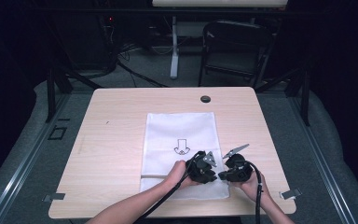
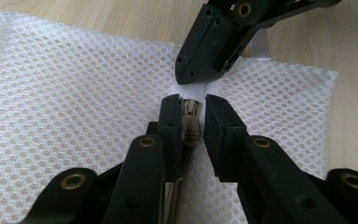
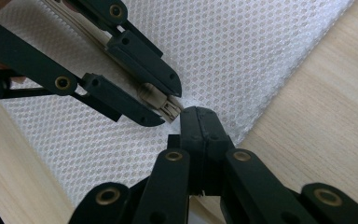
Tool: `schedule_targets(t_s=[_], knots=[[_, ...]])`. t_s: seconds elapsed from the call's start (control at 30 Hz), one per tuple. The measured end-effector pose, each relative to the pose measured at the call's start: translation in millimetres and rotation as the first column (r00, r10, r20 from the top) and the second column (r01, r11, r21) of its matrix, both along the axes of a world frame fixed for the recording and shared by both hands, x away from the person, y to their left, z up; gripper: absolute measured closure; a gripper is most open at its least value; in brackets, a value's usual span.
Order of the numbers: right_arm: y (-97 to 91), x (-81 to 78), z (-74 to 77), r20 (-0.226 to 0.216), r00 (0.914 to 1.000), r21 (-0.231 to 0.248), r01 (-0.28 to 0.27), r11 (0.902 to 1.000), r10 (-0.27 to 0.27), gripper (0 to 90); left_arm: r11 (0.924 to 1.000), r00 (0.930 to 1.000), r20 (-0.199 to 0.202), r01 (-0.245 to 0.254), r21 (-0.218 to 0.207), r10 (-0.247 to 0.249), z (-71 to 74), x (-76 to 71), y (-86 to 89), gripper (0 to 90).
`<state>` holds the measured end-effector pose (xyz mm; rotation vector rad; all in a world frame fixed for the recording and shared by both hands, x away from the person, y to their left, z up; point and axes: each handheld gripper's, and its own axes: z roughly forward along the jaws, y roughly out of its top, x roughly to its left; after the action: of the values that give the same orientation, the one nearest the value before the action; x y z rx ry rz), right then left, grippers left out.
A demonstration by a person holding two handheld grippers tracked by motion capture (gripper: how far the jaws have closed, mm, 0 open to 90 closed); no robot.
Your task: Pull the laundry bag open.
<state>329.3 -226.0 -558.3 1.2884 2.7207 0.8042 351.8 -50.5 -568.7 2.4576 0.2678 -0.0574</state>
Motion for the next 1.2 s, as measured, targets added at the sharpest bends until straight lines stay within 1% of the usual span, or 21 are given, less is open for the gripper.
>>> schedule_targets(t_s=[0.03,0.1,0.13,0.17,0.2,0.33,0.43,0.47,0.5,0.53,0.57,0.6,0.67,0.93,0.97,1.0,1.03,1.07,1.1,1.13,1.2], knots=[[-0.4,0.2,0.3,-0.001,1.0,-0.007,-0.003,1.0,0.003,90.0,1.0,1.0,-0.001,0.001,0.0,-0.001,-0.1,0.7,0.4,79.4],[0.3,-0.3,-0.3,0.001,1.0,0.006,0.003,1.0,-0.003,90.0,1.0,0.9999,-0.013,0.002,-0.007,-0.002,-0.3,2.2,1.1,80.9],[0.5,-0.5,-0.5,0.003,1.0,0.008,0.007,0.9999,-0.007,90.0,1.0,0.9999,-0.012,0.005,-0.005,-0.005,-0.1,2.2,0.9,81.3],[0.4,-0.3,0.0,0.002,1.0,-0.001,0.003,1.0,-0.003,90.0,1.0,1.0,-0.003,0.009,0.003,-0.009,0.6,1.8,0.5,81.5],[-0.2,0.1,0.4,0.004,1.0,-0.016,-0.004,0.9999,0.004,90.0,1.0,1.0,-0.003,0.008,0.002,-0.008,0.7,1.6,0.2,81.6],[1.6,-0.4,-0.2,0.007,1.0,0.002,0.002,1.0,-0.002,90.0,0.9997,0.9998,0.004,0.02,0.017,-0.02,3.2,1.7,-1.4,81.7],[1.7,-0.3,0.3,0.006,1.0,-0.01,0.002,1.0,-0.002,90.0,0.9993,0.9994,0.015,0.03,0.024,-0.03,5.4,1.4,-2.8,81.8],[0.9,0.3,0.6,0.008,0.9999,-0.025,-0.007,0.9997,0.007,90.0,0.9994,0.9996,0.013,0.026,0.022,-0.026,5.8,1.1,-3.1,81.8],[1.0,0.3,0.5,0.008,1.0,-0.026,-0.004,0.9997,0.004,90.0,0.9994,0.9996,0.018,0.023,0.026,-0.024,6.4,1.0,-3.5,81.9],[1.8,0.0,0.8,-0.001,1.0,-0.02,0.003,0.9998,-0.003,90.0,0.9989,0.9993,0.018,0.033,0.034,-0.034,7.3,1.2,-3.9,81.9],[1.8,-0.1,0.8,0.003,1.0,-0.025,0.005,0.9997,-0.005,90.0,0.9987,0.9991,0.03,0.03,0.04,-0.031,8.2,0.3,-4.8,82.0],[2.2,-0.2,0.5,0.001,1.0,-0.016,0.01,0.9998,-0.01,90.0,0.9985,0.9989,0.032,0.034,0.044,-0.035,8.8,0.4,-5.1,81.9],[1.6,-0.1,0.4,-0.002,1.0,-0.012,0.009,0.9999,-0.009,90.0,0.9978,0.9982,0.045,0.037,0.055,-0.04,10.1,-1.0,-6.2,82.0],[1.8,-0.3,0.4,0.0,1.0,-0.012,0.009,0.9999,-0.009,90.0,0.998,0.9983,0.045,0.035,0.053,-0.037,9.9,-1.3,-5.3,82.1],[2.7,-1.1,-0.6,0.007,0.9998,0.002,0.02,0.9998,-0.02,90.0,0.998,0.9983,0.044,0.035,0.053,-0.037,9.6,-1.5,-5.2,82.1],[2.2,-0.8,-0.2,0.008,0.9998,-0.013,0.016,0.9998,-0.016,90.0,0.998,0.9983,0.045,0.035,0.053,-0.038,9.6,-1.2,-4.9,82.1],[2.8,-1.1,-0.7,0.006,0.9998,0.005,0.021,0.9998,-0.021,90.0,0.9981,0.9984,0.044,0.034,0.052,-0.036,9.5,-1.4,-4.7,82.1],[2.6,-1.1,-0.7,0.006,0.9998,0.002,0.021,0.9998,-0.021,90.0,0.9979,0.9982,0.046,0.036,0.053,-0.038,9.4,-1.4,-4.6,82.1],[1.8,-0.3,0.4,0.0,1.0,-0.013,0.008,0.9999,-0.008,90.0,0.9981,0.9983,0.045,0.035,0.051,-0.038,9.4,-1.4,-4.4,82.1],[2.7,-1.1,-0.7,0.007,0.9998,0.002,0.021,0.9998,-0.021,90.0,0.9981,0.9983,0.044,0.036,0.05,-0.038,9.1,-1.3,-4.2,82.1],[2.6,-1.1,-0.8,0.008,0.9998,0.004,0.02,0.9998,-0.02,90.0,0.9985,0.9986,0.041,0.033,0.044,-0.035,8.7,-1.4,-3.5,82.2]])
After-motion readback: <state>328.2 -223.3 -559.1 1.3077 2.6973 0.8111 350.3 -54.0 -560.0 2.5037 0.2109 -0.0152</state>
